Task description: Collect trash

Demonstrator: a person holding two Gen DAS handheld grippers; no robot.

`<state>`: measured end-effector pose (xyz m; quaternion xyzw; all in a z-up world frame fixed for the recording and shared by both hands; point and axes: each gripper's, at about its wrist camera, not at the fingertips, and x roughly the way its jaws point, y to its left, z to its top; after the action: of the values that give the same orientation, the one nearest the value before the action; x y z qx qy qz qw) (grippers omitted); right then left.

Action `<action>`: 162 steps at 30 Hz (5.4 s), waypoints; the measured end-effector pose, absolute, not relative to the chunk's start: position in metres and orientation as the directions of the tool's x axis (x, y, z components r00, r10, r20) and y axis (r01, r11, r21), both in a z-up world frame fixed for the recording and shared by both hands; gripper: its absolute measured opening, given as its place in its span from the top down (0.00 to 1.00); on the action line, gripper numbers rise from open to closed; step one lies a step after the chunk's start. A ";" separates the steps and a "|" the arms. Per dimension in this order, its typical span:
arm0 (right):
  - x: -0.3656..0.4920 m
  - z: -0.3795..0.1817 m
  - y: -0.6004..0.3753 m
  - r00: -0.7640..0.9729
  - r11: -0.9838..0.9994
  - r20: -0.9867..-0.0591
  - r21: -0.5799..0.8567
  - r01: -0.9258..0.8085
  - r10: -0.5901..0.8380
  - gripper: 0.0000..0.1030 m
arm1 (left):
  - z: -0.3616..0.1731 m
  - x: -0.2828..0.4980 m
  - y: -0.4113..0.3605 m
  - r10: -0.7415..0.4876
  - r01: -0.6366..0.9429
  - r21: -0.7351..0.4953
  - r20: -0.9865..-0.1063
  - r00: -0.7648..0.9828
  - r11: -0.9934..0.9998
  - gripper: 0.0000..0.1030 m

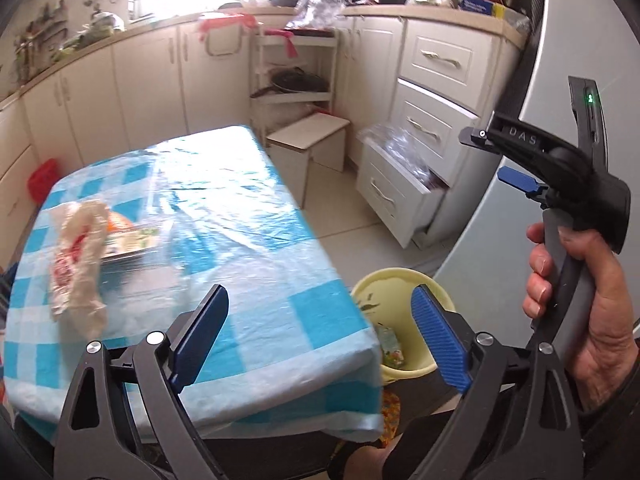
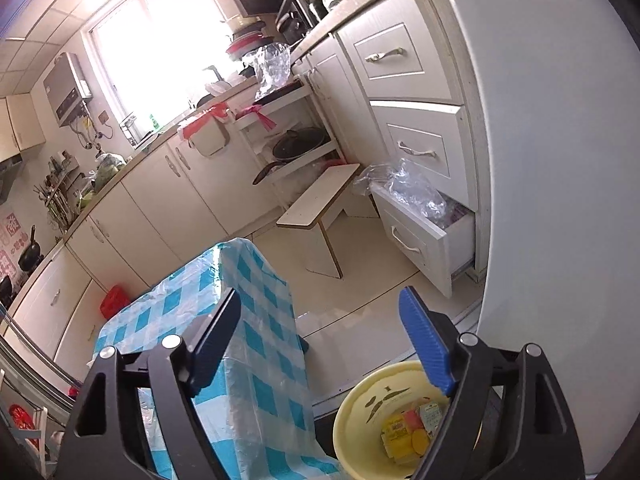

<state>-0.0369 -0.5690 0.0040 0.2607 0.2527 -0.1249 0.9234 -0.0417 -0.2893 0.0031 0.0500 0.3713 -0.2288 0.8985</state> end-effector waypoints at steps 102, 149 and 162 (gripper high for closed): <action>0.042 0.018 -0.388 0.829 0.976 -0.529 0.202 -0.086 0.183 0.10 | -0.034 0.031 -0.003 -0.316 0.103 -0.336 -0.675 0.667 0.936 0.91; 0.108 -0.043 -0.383 0.547 0.614 -0.479 0.785 -0.083 0.686 0.71 | -0.014 0.023 -0.020 -0.436 0.230 -0.389 -0.610 0.661 0.892 0.91; 0.090 -0.035 -0.382 0.567 0.737 -0.568 0.668 -0.107 0.596 0.45 | -0.006 0.011 -0.042 -0.437 0.262 -0.358 -0.617 0.654 0.896 0.91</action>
<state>0.0904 -0.3816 -0.0350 0.2953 0.4147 0.2106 0.8345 0.0109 -0.0421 -0.0063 -0.1194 0.3681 -0.1938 0.9015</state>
